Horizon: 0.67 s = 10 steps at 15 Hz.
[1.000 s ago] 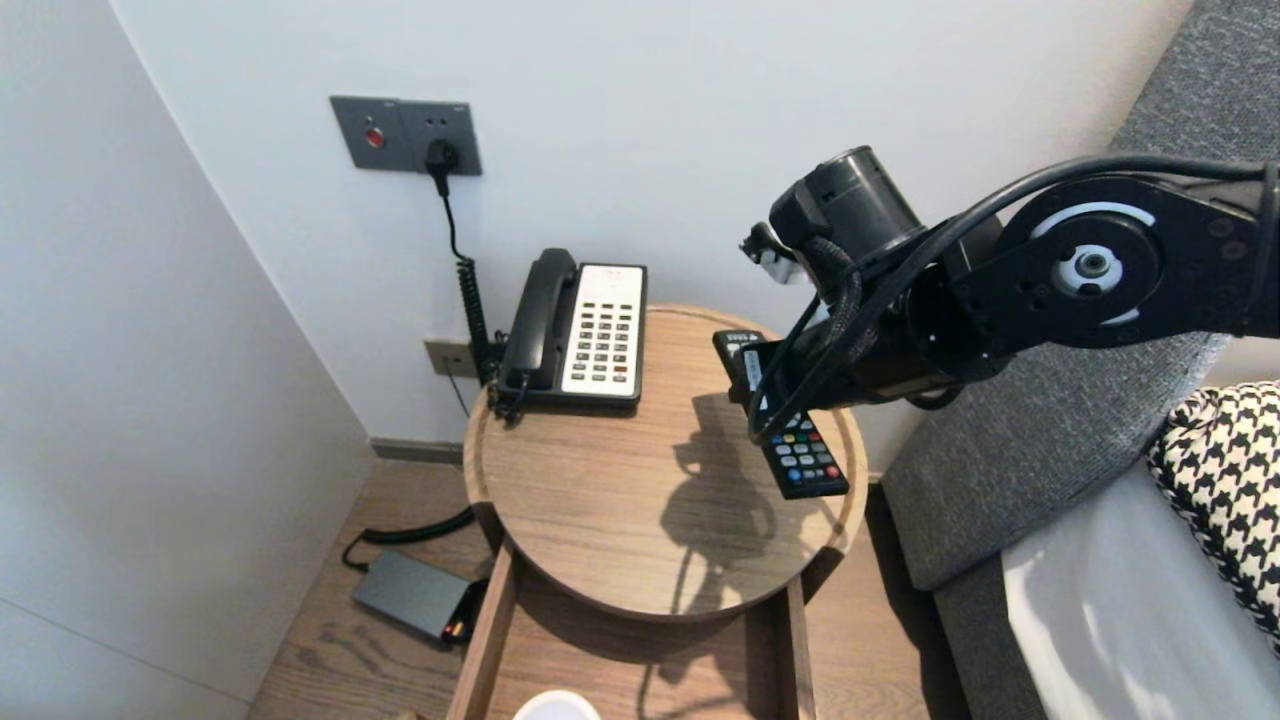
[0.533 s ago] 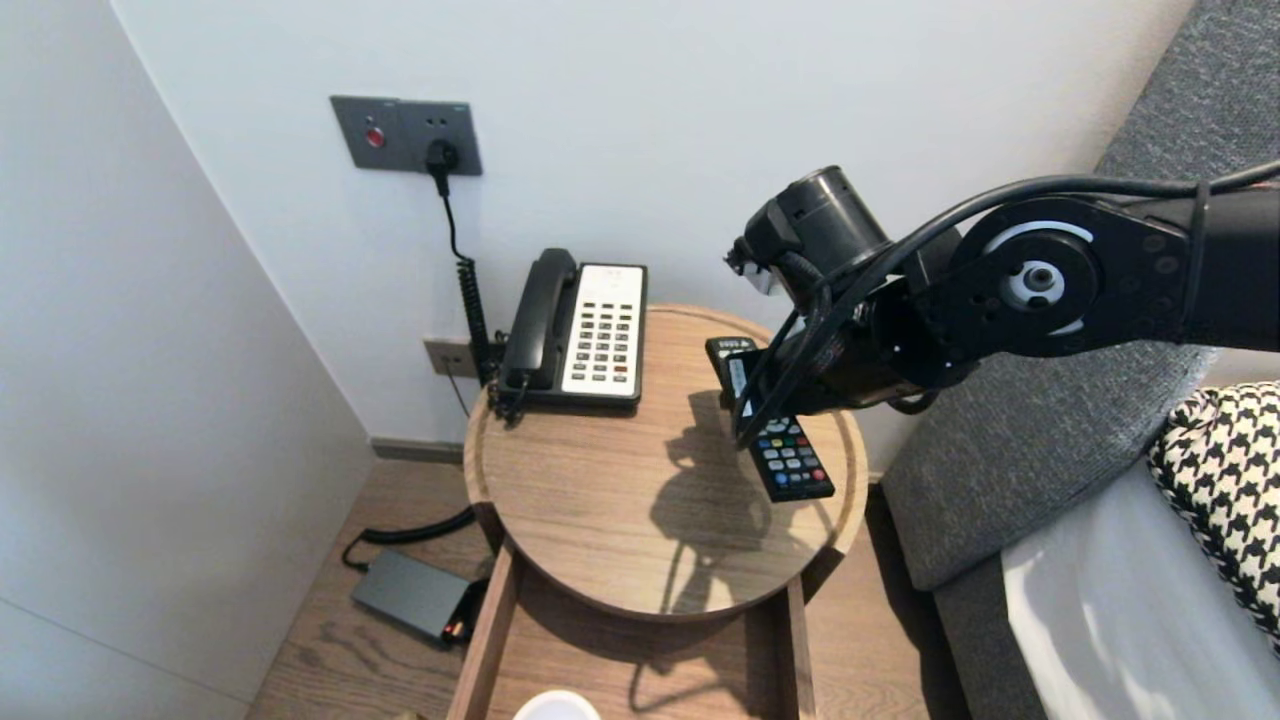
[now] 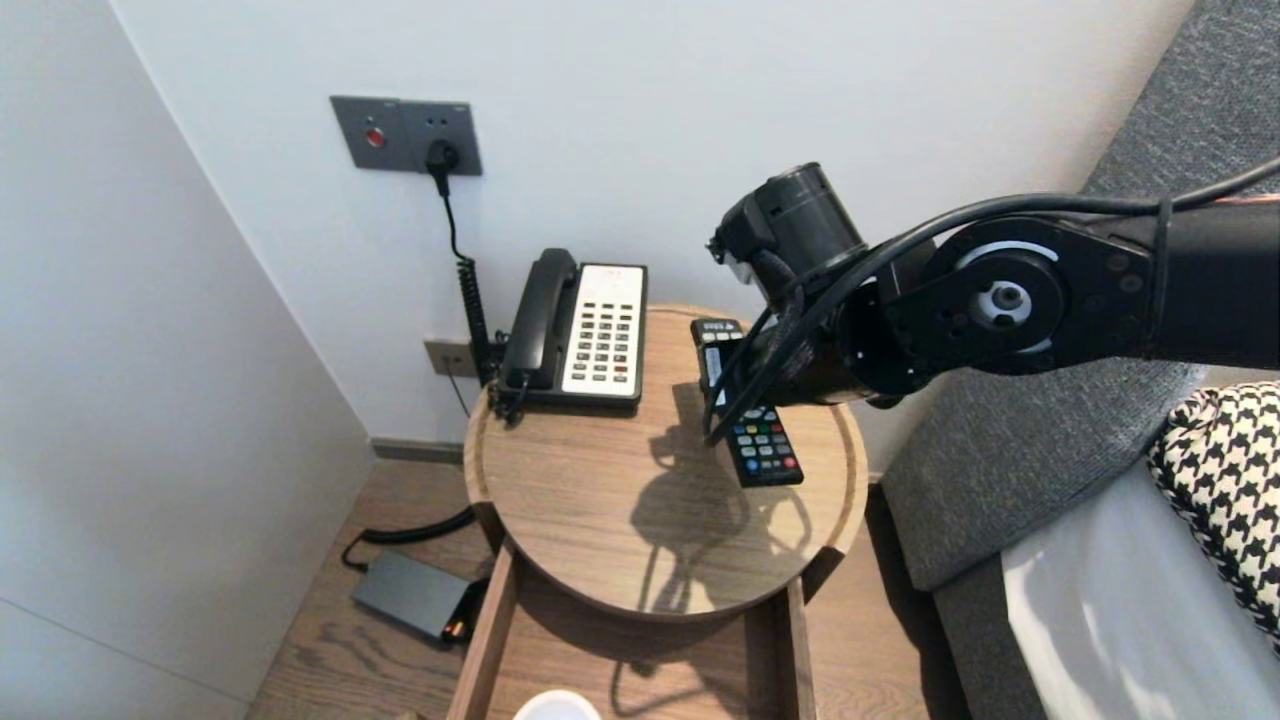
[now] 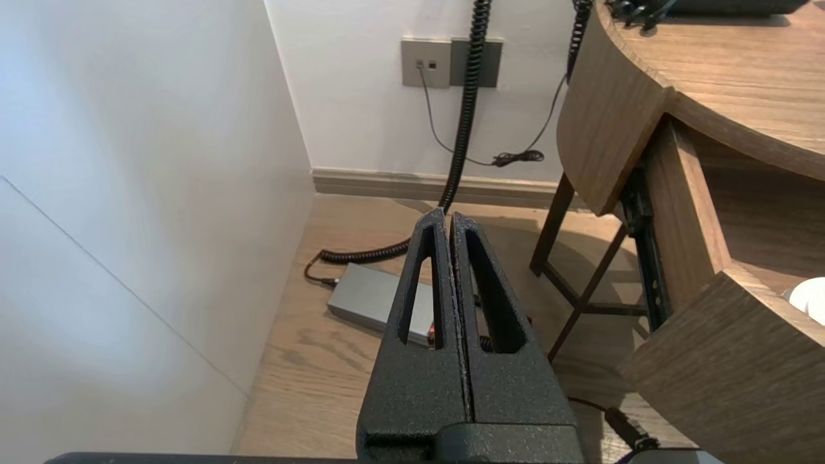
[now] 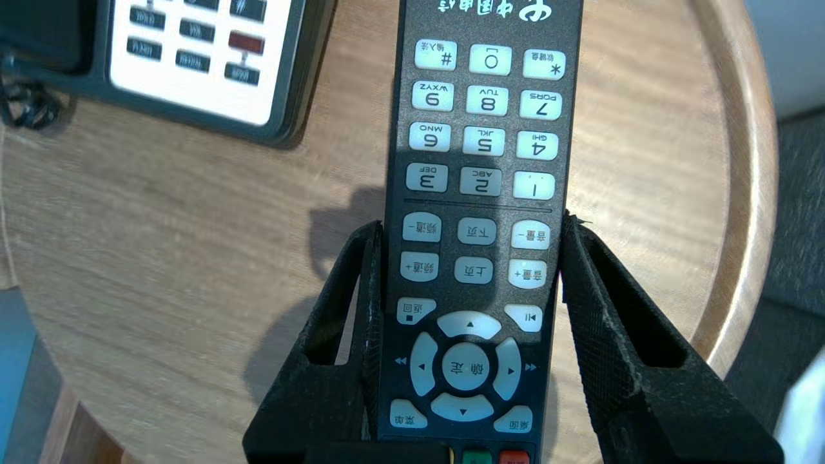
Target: Take the remote control out of the drawer one by one and place them on the table
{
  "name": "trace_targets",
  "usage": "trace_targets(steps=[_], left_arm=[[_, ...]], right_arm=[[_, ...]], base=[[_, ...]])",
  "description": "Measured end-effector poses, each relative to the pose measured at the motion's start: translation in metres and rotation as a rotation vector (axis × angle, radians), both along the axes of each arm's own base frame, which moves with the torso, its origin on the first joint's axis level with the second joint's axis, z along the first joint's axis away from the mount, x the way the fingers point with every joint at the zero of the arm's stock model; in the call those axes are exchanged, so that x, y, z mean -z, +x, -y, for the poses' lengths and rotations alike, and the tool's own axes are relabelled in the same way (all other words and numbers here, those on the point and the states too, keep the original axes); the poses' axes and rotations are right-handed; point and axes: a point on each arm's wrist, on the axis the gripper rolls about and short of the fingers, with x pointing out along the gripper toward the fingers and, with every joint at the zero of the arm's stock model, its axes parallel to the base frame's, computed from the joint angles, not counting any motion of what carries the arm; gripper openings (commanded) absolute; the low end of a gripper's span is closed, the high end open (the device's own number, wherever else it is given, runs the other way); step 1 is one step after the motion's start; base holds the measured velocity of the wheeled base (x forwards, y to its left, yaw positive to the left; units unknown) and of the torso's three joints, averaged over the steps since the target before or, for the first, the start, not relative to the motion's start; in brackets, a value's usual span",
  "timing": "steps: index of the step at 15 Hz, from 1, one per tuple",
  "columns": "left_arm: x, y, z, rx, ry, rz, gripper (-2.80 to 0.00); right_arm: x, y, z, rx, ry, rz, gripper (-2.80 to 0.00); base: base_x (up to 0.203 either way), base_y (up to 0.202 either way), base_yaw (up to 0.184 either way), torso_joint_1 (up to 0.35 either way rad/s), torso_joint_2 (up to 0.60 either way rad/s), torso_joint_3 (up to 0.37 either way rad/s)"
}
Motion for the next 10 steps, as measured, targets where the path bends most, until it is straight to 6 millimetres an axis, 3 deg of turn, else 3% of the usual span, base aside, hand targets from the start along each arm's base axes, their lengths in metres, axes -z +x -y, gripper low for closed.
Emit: trace_targets(steps=[10], left_arm=[[0.000,0.000,0.000,0.000,0.000,0.000,-2.80]], right_arm=[[0.012,0.010,-0.009,0.090,0.034,0.023,-2.80]], base=[[0.000,0.000,0.000,0.000,0.00,0.000]])
